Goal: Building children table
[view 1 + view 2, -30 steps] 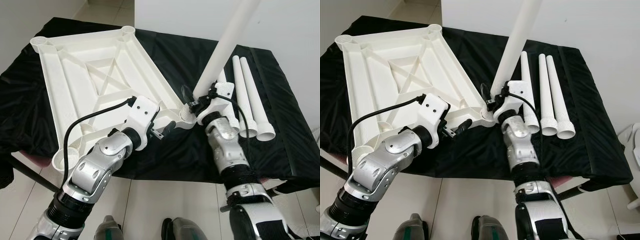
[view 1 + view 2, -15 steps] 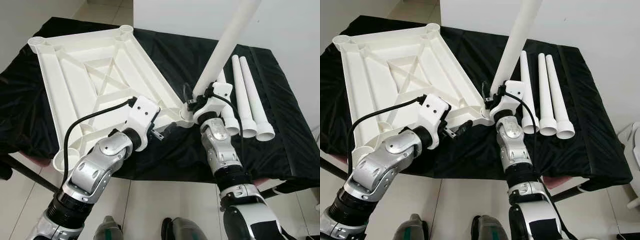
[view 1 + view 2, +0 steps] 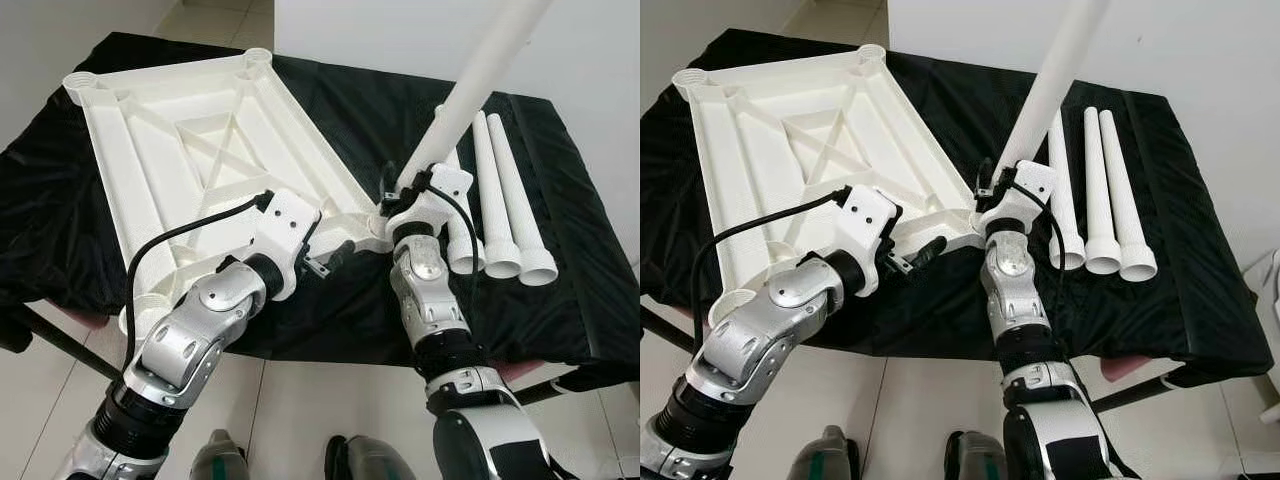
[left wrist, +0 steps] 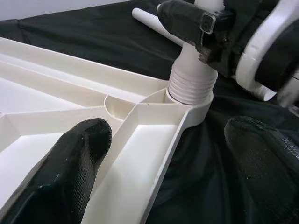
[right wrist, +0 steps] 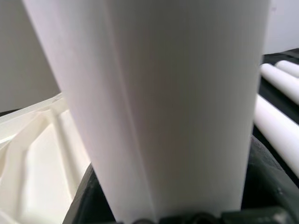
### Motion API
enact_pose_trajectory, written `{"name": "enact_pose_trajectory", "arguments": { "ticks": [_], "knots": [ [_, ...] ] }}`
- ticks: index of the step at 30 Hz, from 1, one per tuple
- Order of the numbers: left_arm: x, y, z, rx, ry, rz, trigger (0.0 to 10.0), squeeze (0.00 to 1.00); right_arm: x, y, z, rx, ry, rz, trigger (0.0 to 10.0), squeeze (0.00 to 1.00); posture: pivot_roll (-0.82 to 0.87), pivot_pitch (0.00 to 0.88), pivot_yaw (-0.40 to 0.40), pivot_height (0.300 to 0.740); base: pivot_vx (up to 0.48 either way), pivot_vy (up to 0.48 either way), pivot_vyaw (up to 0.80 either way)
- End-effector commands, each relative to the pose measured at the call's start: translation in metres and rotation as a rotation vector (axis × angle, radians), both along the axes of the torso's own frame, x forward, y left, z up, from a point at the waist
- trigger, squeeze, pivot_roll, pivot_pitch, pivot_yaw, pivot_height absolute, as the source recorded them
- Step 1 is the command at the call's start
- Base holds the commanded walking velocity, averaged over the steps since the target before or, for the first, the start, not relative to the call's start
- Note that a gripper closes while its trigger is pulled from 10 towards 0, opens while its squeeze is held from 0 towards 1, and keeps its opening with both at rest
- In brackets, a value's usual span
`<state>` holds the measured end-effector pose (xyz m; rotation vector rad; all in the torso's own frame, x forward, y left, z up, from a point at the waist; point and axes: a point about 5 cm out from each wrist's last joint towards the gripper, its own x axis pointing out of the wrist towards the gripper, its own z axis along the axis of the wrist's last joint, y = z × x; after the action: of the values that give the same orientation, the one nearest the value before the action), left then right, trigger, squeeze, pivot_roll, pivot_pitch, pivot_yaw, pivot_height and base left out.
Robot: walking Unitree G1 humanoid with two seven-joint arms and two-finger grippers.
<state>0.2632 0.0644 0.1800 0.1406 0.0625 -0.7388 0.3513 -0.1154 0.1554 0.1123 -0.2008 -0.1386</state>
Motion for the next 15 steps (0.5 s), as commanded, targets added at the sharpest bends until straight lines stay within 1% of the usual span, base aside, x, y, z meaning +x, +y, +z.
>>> {"name": "enact_pose_trajectory", "arguments": {
  "ticks": [1,7,10,11,15],
  "knots": [
    [-0.005,-0.004,-0.003,0.008,0.021,-0.074,10.0,0.0,-0.005,-0.015,-0.039,0.025,0.2,-0.109,10.0,0.0,0.06,0.068,-0.042,0.74,0.0,0.0,0.0],
    [-0.005,-0.005,-0.002,0.005,0.02,-0.077,10.0,0.0,0.0,-0.015,-0.041,0.043,0.231,-0.132,10.0,0.0,0.06,0.066,-0.042,0.74,0.0,0.0,0.0],
    [-0.005,-0.006,-0.002,0.003,0.019,-0.077,10.0,0.0,0.006,-0.011,-0.038,0.042,0.252,-0.146,10.0,0.0,0.06,0.064,-0.044,0.74,0.0,0.0,0.0],
    [-0.005,-0.006,-0.002,0.002,0.019,-0.077,10.0,0.0,0.007,-0.011,-0.035,0.025,0.244,-0.16,10.0,0.0,0.06,0.064,-0.044,0.74,0.0,0.0,0.0],
    [-0.005,-0.006,-0.002,0.0,0.019,-0.078,10.0,0.0,0.009,-0.01,-0.032,0.018,0.235,-0.17,10.0,0.0,0.07,0.063,-0.047,0.74,0.0,0.0,0.0]
  ]
}}
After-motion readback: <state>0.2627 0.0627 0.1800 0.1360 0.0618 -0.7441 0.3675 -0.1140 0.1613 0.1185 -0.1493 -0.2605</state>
